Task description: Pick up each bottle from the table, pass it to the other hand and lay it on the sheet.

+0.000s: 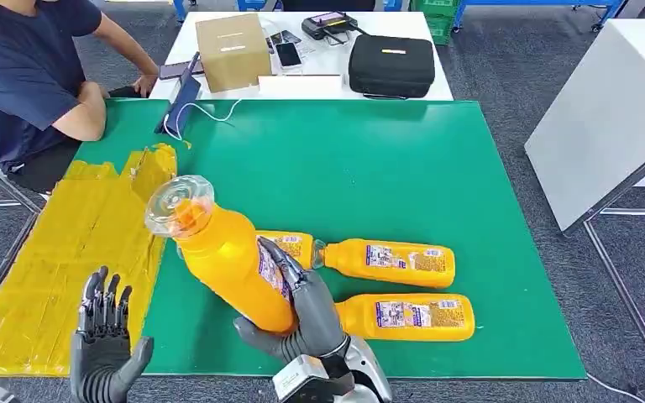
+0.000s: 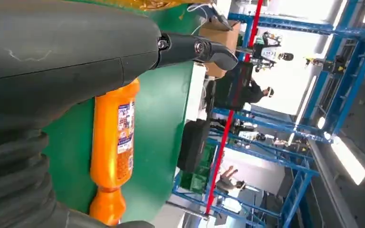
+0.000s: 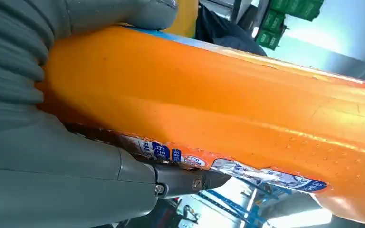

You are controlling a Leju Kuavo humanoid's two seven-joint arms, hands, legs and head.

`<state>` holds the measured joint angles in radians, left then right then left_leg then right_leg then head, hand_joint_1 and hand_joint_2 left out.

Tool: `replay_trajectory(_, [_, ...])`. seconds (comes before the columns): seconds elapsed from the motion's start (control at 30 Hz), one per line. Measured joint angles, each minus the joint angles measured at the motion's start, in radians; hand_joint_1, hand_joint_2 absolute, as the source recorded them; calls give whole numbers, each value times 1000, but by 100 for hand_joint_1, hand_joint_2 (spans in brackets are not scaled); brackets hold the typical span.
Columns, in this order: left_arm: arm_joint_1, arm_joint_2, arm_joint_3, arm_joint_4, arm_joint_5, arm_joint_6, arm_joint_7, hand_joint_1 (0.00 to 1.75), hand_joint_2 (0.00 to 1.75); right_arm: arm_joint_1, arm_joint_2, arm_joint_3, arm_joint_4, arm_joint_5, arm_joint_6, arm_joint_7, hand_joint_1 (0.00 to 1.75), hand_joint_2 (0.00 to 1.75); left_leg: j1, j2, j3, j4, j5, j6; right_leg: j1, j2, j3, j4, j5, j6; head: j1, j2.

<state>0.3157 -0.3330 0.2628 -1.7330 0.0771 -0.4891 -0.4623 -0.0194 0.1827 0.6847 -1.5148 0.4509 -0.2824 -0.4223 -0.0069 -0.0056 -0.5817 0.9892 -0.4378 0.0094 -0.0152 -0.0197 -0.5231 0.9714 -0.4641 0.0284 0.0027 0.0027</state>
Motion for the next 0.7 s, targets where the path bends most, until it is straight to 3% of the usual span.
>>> replay_trajectory(0.17, [29, 0, -65, -18, 31, -40, 31, 0, 175, -3, 0, 4, 3, 24, 32, 21, 175, 175, 0, 0, 0, 0, 0, 0, 0, 0, 0, 0, 0, 0, 0, 0])
replay_trajectory(0.43, [49, 40, -226, -50, 70, 65, 27, 0, 175, -37, 4, 37, 82, 109, 56, 80, 175, 175, 0, 0, 0, 0, 0, 0, 0, 0, 0, 0, 0, 0, 0, 0])
replay_trajectory(0.7, [47, 67, -274, -50, 80, 73, 28, 0, 175, -58, 9, 56, 136, 128, 60, 93, 175, 175, 0, 0, 0, 0, 0, 0, 1, 0, 0, 0, 0, 0, 0, 0])
